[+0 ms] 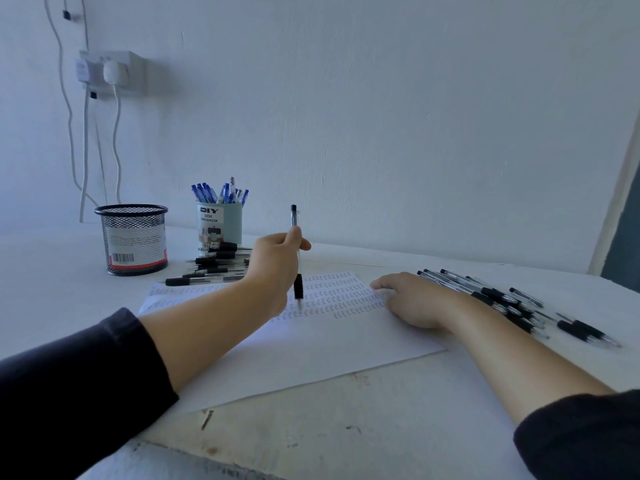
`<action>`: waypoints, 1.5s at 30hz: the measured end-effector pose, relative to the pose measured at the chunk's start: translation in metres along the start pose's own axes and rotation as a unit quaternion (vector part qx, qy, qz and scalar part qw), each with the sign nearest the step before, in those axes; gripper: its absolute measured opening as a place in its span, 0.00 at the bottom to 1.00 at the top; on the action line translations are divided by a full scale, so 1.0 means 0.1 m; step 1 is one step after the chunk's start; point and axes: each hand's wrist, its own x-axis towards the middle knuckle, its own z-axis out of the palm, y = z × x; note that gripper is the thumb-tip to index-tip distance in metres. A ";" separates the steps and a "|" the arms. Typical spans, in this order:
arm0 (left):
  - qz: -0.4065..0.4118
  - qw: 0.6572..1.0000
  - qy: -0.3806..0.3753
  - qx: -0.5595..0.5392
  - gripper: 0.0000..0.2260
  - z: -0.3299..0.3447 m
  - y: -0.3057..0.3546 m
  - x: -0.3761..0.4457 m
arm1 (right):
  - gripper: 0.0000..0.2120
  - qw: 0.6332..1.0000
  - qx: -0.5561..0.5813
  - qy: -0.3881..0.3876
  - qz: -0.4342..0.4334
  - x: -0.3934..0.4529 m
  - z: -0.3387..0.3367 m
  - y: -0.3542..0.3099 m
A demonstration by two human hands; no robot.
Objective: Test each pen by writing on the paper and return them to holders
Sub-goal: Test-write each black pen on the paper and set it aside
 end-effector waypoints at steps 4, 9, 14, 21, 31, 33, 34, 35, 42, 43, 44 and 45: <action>-0.006 0.999 -0.021 -0.049 0.12 0.00 -0.04 0.04 | 0.15 0.994 0.076 0.062 -0.042 -0.02 0.00 -0.06; 0.000 0.995 -0.063 -0.081 0.08 0.06 -0.06 0.01 | 0.13 0.967 0.204 0.114 -0.104 0.00 0.01 -0.19; -0.002 0.988 -0.112 -0.106 0.16 0.08 -0.09 0.01 | 0.07 0.966 0.184 0.131 -0.126 0.03 0.03 -0.23; -0.008 0.988 -0.151 0.011 0.15 0.07 -0.12 0.03 | 0.06 0.953 0.050 0.291 0.066 0.08 -0.14 0.07; 0.013 0.983 -0.168 0.069 0.07 0.06 -0.14 0.05 | 0.08 0.930 -0.049 0.230 0.282 -0.07 -0.32 0.34; 0.013 0.983 -0.168 0.073 0.06 0.06 -0.14 0.05 | 0.08 0.930 -0.085 0.213 0.288 -0.09 -0.30 0.29; 0.013 0.983 -0.168 0.074 0.05 0.07 -0.14 0.04 | 0.09 0.930 -0.099 0.204 0.290 -0.10 -0.29 0.26; 0.013 0.983 -0.168 0.075 0.05 0.07 -0.14 0.04 | 0.09 0.930 -0.109 0.196 0.292 -0.11 -0.28 0.24; 0.014 0.982 -0.169 0.079 0.03 0.05 -0.13 0.04 | 0.11 0.963 -0.131 0.180 0.152 -0.03 -0.16 0.13; 0.013 0.982 -0.169 0.078 0.03 0.04 -0.12 0.04 | 0.16 0.976 -0.100 0.166 0.103 0.01 -0.12 0.12; 0.013 0.982 -0.170 0.076 0.03 0.04 -0.11 0.05 | 0.19 0.986 -0.061 0.147 0.056 0.03 -0.07 0.09; 0.014 0.983 -0.168 0.075 0.03 0.02 -0.10 0.06 | 0.22 0.992 -0.023 0.124 0.018 0.05 -0.02 0.05</action>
